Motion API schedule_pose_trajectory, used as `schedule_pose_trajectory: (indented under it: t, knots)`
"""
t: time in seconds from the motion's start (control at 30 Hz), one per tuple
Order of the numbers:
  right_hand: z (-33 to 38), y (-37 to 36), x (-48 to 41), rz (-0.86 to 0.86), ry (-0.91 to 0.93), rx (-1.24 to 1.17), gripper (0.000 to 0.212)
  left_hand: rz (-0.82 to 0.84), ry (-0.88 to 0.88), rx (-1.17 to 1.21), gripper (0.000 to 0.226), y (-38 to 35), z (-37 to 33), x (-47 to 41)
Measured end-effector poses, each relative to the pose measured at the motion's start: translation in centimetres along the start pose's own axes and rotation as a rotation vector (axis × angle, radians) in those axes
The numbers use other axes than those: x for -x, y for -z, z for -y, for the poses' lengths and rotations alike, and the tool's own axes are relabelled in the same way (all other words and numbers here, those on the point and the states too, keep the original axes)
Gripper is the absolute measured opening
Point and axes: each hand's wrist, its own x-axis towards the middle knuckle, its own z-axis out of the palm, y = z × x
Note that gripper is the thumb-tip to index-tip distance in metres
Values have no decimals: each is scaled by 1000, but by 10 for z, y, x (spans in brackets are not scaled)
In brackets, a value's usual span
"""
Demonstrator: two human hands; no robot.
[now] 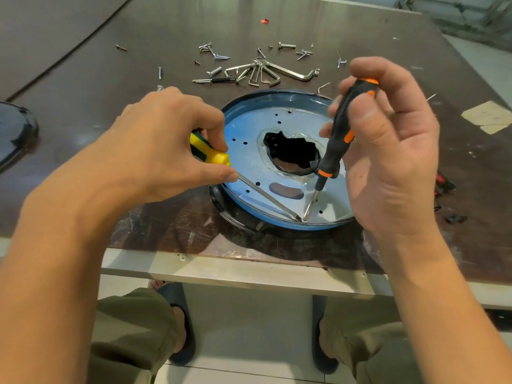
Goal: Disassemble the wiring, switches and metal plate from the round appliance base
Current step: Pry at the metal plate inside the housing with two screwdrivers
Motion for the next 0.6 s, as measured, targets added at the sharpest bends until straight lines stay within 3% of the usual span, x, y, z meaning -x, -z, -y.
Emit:
schedule_pose_trajectory:
  t: [0.6]
  knots:
    - [0,1,1,-19,-35,-31,29,-2,4,-5,29,-1,0,0]
